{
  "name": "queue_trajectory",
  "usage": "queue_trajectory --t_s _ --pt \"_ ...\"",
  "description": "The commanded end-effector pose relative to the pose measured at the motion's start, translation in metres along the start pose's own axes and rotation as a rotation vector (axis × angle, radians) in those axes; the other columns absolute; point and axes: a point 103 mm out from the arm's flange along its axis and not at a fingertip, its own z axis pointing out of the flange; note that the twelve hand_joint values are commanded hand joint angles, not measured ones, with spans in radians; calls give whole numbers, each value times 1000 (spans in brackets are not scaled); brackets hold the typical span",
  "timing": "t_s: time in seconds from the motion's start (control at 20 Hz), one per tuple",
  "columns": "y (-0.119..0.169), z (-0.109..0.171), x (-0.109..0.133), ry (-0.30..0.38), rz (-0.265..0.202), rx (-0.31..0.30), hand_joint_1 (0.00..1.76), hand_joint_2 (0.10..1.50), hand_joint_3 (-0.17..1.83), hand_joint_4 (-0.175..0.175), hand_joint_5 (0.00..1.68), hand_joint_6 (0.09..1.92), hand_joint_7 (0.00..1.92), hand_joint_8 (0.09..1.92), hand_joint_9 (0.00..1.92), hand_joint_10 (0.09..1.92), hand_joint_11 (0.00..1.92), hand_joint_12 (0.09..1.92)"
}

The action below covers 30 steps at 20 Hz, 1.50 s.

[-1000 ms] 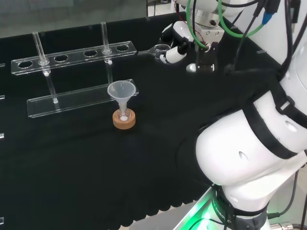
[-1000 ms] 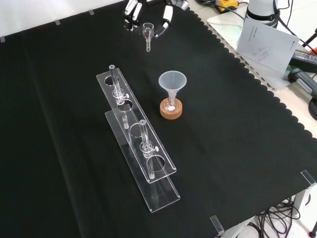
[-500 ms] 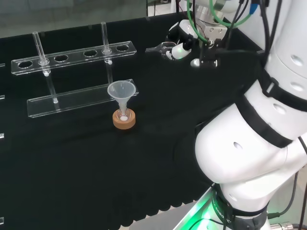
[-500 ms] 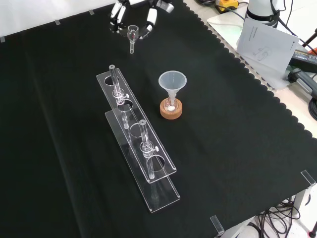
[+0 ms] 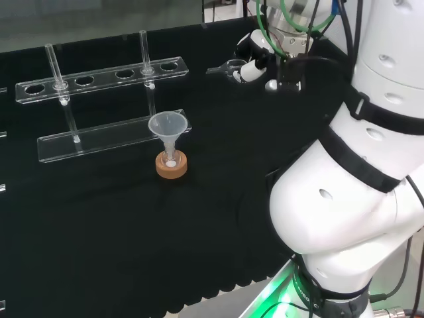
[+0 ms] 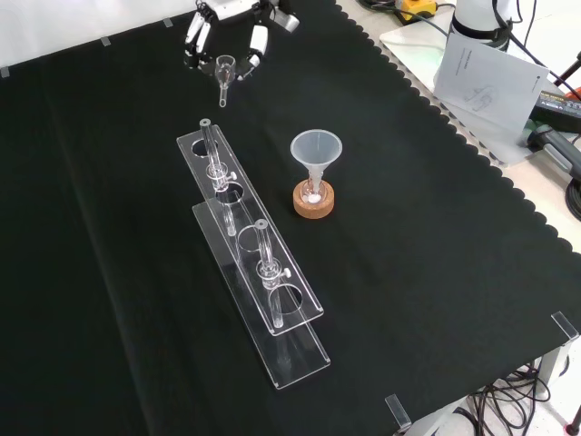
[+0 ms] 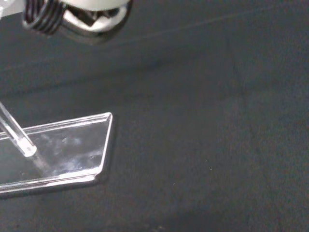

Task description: Put the weighing funnel back on the table.

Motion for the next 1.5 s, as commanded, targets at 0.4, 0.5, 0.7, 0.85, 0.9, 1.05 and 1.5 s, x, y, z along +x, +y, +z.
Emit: queue_trajectory --t_s 0.4,0.5,0.7,0.85,0.9,1.05,1.5 --pt "52 60 -36 39 10 105 1086 712 630 175 1172 841 544 648 929 327 762 1071" --pt "54 67 -39 37 7 115 1086 712 630 175 1173 840 543 648 928 327 761 1071" --pt "58 79 -43 28 -1 135 1086 712 629 175 1173 839 542 648 927 327 757 1072" --pt "59 87 -46 23 -2 149 1086 712 629 175 1174 838 541 649 926 327 756 1073" --pt "59 89 -47 23 -3 154 1086 712 629 175 1174 837 541 649 925 327 755 1073" --pt "60 93 -50 21 -2 164 1086 713 628 175 1174 836 541 649 925 327 755 1074" --pt "66 106 -49 6 -15 191 1086 713 626 175 1175 834 539 649 923 327 753 1076"
